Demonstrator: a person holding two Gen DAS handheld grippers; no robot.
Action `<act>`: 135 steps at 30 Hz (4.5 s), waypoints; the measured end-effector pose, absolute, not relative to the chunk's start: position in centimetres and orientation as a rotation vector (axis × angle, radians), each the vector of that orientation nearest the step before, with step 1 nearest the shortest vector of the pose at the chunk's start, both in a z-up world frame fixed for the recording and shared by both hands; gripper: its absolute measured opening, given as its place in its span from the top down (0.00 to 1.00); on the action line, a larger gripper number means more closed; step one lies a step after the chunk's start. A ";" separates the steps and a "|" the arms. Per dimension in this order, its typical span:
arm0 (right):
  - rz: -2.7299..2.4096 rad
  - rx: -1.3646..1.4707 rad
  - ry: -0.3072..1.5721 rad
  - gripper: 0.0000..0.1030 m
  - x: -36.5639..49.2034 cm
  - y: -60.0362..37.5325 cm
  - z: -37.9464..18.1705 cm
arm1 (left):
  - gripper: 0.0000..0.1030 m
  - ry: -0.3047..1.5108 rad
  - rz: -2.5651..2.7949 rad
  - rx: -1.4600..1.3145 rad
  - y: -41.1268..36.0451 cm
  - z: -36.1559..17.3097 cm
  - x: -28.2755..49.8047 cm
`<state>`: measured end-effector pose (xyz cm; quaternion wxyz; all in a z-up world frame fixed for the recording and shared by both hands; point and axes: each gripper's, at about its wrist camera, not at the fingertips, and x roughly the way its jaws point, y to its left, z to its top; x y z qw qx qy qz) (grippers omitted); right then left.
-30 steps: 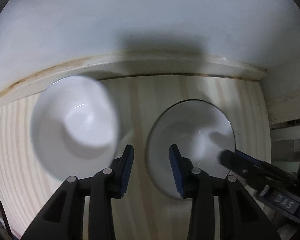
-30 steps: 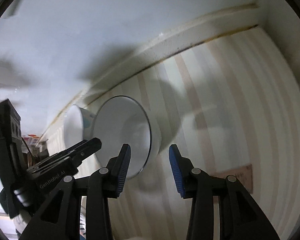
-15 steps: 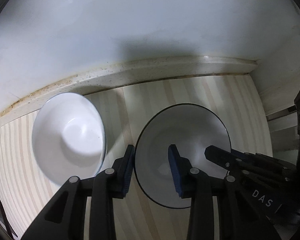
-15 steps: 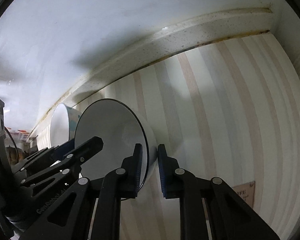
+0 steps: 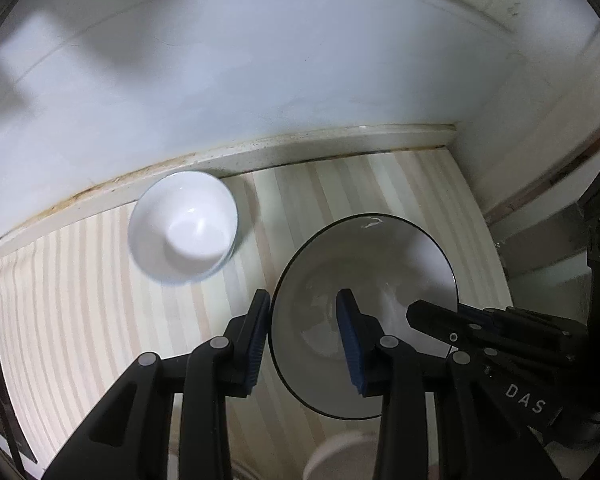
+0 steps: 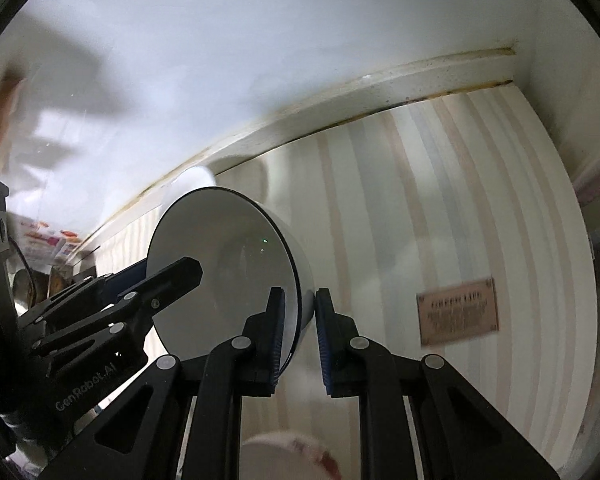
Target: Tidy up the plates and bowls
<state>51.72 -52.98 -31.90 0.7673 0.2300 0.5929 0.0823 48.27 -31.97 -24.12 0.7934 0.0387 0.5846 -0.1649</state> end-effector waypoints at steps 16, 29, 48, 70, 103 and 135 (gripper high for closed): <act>0.195 0.500 1.278 0.83 39.5 -51.4 -28.4 | 0.69 1.265 -0.405 0.103 -30.3 -22.5 39.0; 0.167 0.539 1.390 0.83 34.6 -51.1 -33.7 | 0.69 1.401 -0.418 0.142 -30.6 -27.9 35.1; 0.128 0.444 1.479 0.83 35.5 -50.2 -36.0 | 0.69 1.454 -0.408 0.225 -31.5 -30.9 34.5; 0.223 0.519 1.357 0.52 47.0 -51.3 -28.7 | 0.65 1.348 -0.190 -0.105 -21.3 -25.2 48.2; 0.308 0.388 1.374 0.87 63.8 -43.6 -35.4 | 0.81 1.380 -0.140 -0.144 -21.4 -29.5 56.8; 0.199 0.454 1.299 0.88 36.7 -50.5 -27.2 | 0.81 1.382 -0.367 0.009 -28.2 -24.2 36.2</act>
